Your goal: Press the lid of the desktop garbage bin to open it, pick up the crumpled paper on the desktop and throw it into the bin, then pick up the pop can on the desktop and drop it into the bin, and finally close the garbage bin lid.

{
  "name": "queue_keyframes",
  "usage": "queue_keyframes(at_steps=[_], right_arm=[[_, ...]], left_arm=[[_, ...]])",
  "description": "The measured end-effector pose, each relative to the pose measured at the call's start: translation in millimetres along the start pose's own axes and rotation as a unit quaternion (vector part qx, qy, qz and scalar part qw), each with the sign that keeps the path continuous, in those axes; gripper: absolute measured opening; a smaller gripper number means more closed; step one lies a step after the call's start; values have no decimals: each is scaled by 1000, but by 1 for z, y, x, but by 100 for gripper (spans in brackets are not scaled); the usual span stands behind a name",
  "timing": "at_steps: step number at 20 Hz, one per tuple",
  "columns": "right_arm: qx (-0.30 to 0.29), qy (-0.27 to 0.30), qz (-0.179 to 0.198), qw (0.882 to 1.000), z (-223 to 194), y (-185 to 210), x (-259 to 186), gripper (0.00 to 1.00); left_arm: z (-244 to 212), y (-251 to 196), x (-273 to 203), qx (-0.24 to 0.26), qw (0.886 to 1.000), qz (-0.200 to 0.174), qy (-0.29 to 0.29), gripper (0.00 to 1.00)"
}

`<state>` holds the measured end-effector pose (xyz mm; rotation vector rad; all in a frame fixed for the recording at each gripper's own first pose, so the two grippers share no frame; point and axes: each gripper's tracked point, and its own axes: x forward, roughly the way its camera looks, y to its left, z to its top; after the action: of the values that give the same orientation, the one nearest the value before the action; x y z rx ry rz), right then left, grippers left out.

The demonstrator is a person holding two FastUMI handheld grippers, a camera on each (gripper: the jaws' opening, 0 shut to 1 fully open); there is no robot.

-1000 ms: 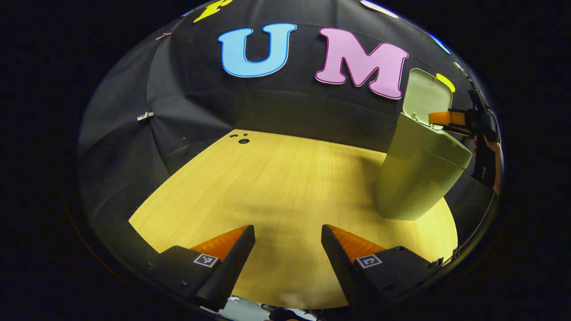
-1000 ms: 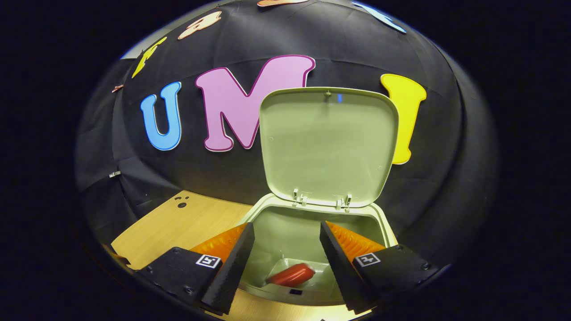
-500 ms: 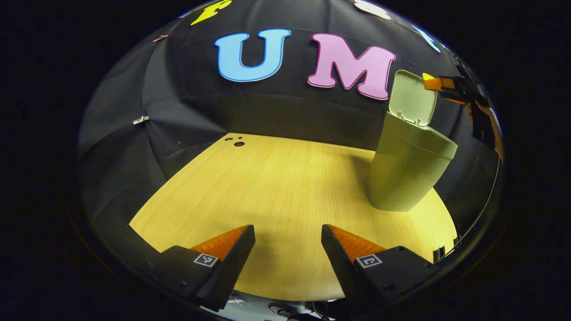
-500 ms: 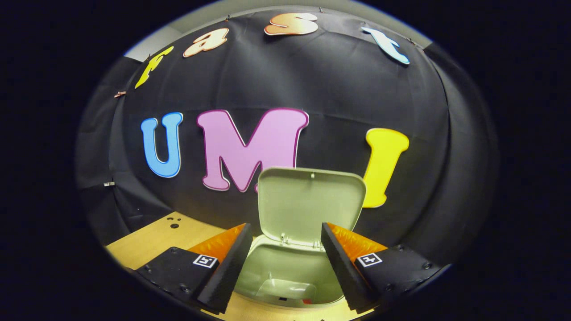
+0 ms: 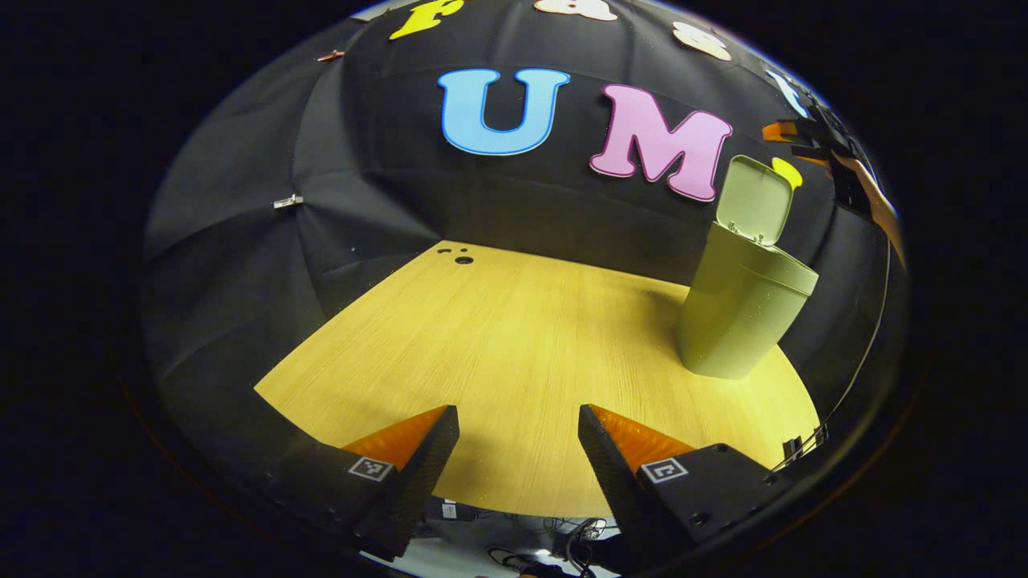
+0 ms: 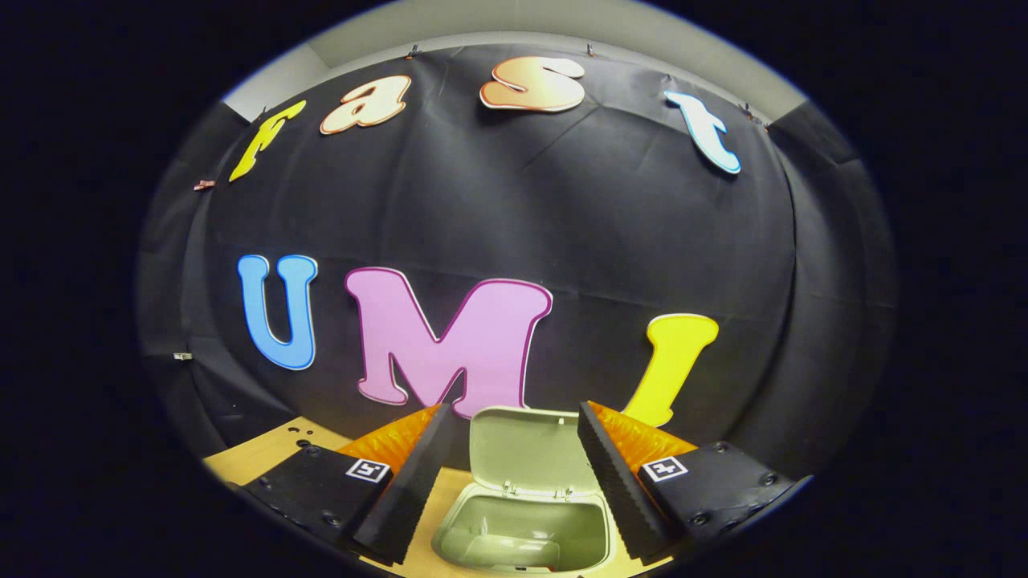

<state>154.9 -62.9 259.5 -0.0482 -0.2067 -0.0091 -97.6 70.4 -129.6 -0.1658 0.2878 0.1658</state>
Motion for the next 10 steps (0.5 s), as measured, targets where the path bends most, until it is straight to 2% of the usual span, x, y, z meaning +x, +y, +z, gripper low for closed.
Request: queue_keyframes(at_steps=[5,10], right_arm=[[11,2,-8,1000,-1,-7,31,97],[18,19,-25,999,-25,-30,71,97]], left_arm=[[9,17,5,-6,999,34,-8,96],[16,1,21,-29,999,43,-6,96]])
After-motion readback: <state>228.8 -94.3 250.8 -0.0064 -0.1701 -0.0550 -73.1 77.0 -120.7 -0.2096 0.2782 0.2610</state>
